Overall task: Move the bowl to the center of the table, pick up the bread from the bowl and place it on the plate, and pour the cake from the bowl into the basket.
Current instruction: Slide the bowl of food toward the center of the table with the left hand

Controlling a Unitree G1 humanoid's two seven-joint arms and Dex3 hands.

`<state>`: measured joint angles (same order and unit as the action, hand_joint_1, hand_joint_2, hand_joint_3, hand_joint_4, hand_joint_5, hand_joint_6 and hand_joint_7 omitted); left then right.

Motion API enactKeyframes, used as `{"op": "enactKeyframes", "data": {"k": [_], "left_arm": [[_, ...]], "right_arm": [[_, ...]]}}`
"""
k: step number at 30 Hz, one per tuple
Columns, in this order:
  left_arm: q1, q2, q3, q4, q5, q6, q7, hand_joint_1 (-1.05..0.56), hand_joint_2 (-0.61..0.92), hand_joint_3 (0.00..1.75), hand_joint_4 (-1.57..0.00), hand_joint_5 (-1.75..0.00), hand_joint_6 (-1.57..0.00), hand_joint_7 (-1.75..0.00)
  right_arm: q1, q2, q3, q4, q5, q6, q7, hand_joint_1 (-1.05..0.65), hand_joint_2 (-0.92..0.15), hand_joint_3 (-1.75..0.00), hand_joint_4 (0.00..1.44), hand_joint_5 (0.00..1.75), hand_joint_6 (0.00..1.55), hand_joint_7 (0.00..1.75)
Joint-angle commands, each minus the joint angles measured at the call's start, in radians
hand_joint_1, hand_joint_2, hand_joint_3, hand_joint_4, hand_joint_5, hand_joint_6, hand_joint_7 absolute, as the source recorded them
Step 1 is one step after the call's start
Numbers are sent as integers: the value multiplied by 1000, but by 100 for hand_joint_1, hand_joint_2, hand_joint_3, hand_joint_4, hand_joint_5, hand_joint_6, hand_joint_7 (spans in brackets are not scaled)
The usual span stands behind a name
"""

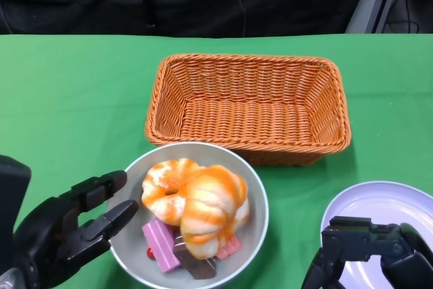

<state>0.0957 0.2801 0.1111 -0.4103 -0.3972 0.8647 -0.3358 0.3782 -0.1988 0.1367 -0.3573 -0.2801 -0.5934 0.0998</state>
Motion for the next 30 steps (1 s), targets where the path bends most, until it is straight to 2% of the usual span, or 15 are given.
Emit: {"op": "enactKeyframes", "data": {"k": [1,4,9,12,14,15,16,19,24,26,30], "left_arm": [[-8,6,-2,-15,-10,1,3,-65,92,31,0,0,-2,0],[0,4,-14,-28,-22,-1,-10,-66,92,31,0,0,0,0],[10,4,-47,-51,-13,-4,-6,-67,92,31,0,0,0,0],[4,4,-73,-48,-7,-12,-11,-67,92,32,0,0,0,0],[-3,6,-89,-47,-1,-11,-8,-68,92,32,0,0,0,0],[-9,9,-98,-44,3,-15,-9,-68,92,32,0,0,0,0],[-13,10,-103,-40,4,-18,-10,-68,92,32,0,0,0,0],[-29,9,-115,-28,3,-18,-12,-68,92,32,0,0,0,0],[-46,13,-138,-27,13,-8,-2,-69,92,32,0,0,-1,0],[-52,15,-148,-28,17,-6,-2,-70,92,33,0,0,0,0],[-54,16,-151,-28,18,-6,-1,-70,92,34,0,0,0,0]], "right_arm": [[6,-3,-1,-15,11,3,-1,10,-21,-147,86,158,91,120],[15,6,2,-29,31,-3,-6,11,-20,-151,86,154,91,120],[34,56,0,-56,24,-8,-48,11,-15,-159,90,146,93,119],[52,99,8,-69,22,-13,-83,3,-29,-137,84,145,87,110],[61,112,11,-76,15,-14,-96,-5,-45,-113,69,142,74,102],[59,115,7,-74,4,-25,-104,-6,-47,-108,67,142,72,101],[55,116,4,-71,-6,-34,-111,-10,-58,-91,60,137,66,93],[40,104,-11,-63,-45,-46,-123,-18,-76,-60,49,127,56,81],[12,57,-28,-94,-97,-14,-99,-27,-87,-38,37,114,43,72],[-7,41,-36,-113,-115,7,-85,-35,-91,-22,34,103,39,58],[-11,32,-34,-123,-121,22,-85,-37,-92,-17,33,100,38,54]]}}
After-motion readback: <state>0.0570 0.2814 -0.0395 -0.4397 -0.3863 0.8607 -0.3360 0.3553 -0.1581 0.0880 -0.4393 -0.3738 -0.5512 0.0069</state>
